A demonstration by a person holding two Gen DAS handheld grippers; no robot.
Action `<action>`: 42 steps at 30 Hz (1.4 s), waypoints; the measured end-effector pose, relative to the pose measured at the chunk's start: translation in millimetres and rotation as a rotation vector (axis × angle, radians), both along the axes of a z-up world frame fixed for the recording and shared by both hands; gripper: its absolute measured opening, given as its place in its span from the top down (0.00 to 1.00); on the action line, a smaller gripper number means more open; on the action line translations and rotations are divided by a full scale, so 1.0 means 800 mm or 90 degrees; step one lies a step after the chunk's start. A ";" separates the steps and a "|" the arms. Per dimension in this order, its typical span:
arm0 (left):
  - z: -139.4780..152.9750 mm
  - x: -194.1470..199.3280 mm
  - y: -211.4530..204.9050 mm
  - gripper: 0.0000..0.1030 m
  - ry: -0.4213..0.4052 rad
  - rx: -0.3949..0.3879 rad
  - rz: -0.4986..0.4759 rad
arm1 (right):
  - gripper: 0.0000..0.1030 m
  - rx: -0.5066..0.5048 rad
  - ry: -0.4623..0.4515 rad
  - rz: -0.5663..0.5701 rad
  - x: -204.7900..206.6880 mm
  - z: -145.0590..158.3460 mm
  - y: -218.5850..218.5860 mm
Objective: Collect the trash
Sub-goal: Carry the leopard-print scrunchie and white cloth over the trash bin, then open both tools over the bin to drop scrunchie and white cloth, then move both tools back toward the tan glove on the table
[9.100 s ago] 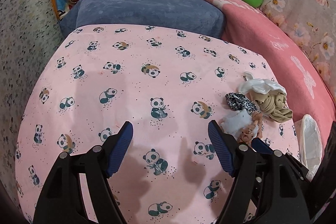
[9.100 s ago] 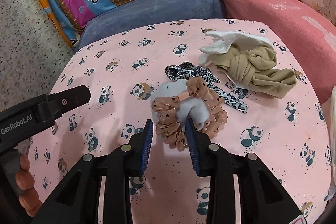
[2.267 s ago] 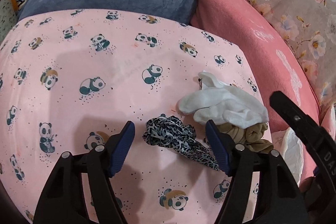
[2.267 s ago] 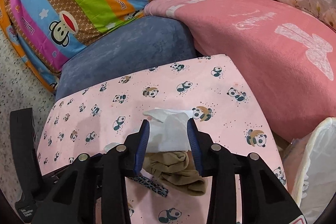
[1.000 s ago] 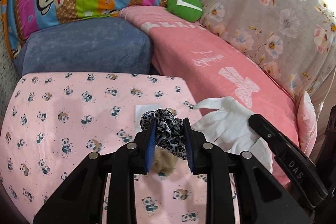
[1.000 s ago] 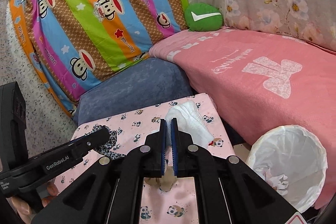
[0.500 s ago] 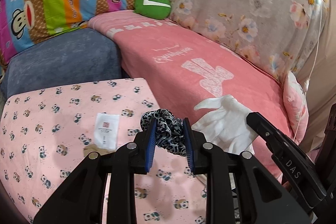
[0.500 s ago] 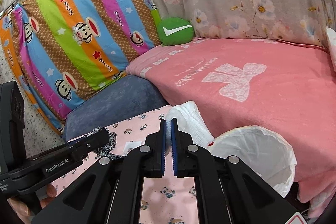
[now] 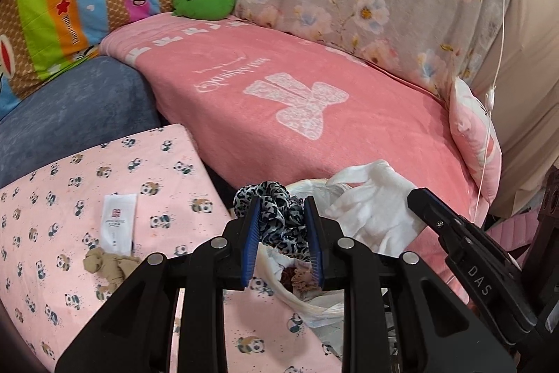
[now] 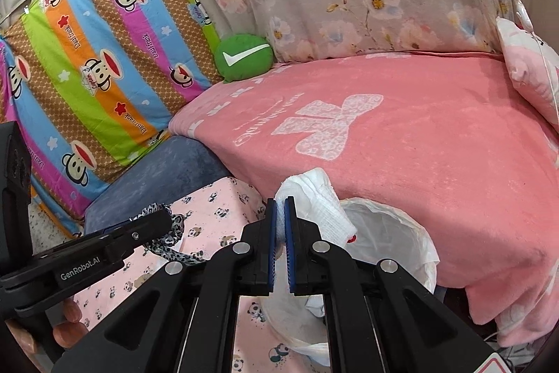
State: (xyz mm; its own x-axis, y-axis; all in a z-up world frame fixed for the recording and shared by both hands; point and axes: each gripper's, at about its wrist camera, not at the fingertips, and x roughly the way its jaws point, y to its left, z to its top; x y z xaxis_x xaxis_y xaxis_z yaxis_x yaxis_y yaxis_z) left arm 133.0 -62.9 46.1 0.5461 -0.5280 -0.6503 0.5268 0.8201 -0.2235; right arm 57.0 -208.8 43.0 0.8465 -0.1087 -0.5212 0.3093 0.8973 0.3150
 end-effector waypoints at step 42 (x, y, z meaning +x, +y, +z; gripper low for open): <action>-0.019 0.005 -0.035 0.37 0.021 0.021 0.017 | 0.75 -0.008 0.032 0.009 0.011 -0.026 0.004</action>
State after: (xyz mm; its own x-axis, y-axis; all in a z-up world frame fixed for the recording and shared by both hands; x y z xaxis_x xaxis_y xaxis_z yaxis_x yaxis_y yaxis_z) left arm 136.8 -90.8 31.1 0.5375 -0.4922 -0.6847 0.4978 0.8406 -0.2135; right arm 66.0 -205.9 22.0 0.8207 -0.1041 -0.5618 0.3118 0.9056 0.2875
